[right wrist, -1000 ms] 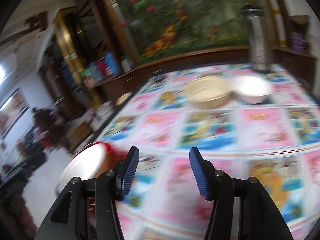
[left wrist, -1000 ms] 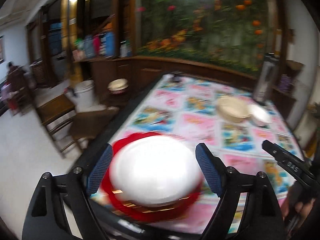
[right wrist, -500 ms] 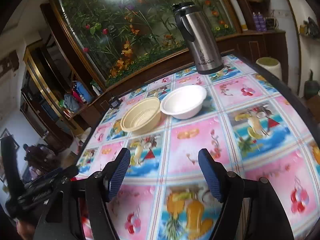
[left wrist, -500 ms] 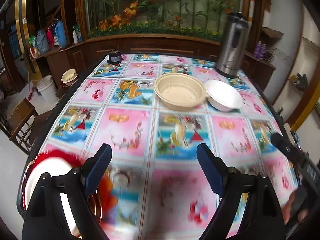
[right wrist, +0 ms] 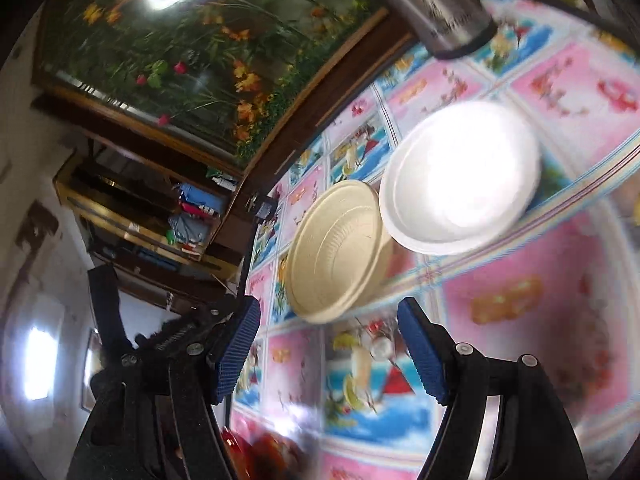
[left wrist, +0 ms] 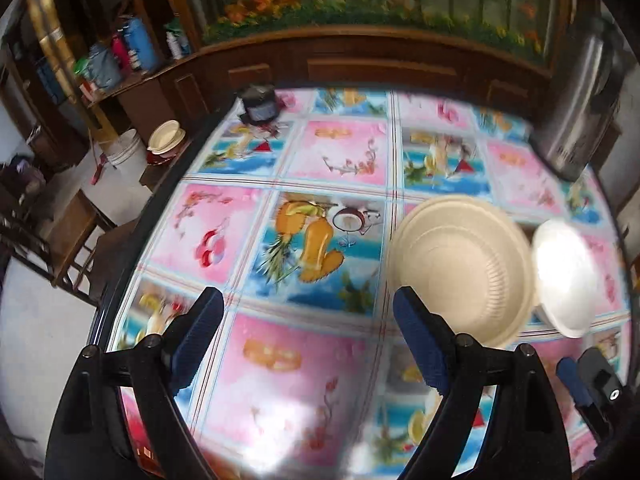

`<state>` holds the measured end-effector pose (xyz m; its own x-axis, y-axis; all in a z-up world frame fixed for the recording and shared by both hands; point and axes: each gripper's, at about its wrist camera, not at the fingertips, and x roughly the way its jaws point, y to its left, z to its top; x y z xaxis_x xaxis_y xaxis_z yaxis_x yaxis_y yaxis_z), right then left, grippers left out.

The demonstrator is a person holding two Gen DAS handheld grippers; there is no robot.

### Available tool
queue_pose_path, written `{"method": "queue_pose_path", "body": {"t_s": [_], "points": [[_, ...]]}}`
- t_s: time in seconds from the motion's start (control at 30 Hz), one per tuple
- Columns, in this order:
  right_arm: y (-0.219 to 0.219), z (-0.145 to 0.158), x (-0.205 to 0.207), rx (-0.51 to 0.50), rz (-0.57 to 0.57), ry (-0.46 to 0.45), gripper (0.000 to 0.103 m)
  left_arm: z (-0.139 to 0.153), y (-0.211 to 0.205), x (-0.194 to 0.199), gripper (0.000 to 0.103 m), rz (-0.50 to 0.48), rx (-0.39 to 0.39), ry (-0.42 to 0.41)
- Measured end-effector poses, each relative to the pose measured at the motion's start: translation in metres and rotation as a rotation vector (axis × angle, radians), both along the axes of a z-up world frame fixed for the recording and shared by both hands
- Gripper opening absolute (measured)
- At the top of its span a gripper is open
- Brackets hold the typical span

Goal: Organize plates and bowls
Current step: 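Grasp the beige handled bowl by its rim with the left gripper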

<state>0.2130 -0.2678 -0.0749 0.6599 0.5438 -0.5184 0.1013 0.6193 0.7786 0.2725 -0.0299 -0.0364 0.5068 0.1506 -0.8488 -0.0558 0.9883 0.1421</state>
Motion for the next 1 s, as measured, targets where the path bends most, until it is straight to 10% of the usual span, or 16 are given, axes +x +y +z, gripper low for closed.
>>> {"method": "queue_pose_path", "body": {"t_s": [0.63,1.0], "points": [[0.01,-0.046,0.058,0.017,-0.078,0.098,0.06,-0.044,-0.024,0.054,0.087,-0.02,-0.054,0.114],[0.01,-0.053,0.062,-0.004,-0.075,0.115,0.024,-0.047,-0.022,0.058,0.027,-0.031,-0.117,0.122]]}}
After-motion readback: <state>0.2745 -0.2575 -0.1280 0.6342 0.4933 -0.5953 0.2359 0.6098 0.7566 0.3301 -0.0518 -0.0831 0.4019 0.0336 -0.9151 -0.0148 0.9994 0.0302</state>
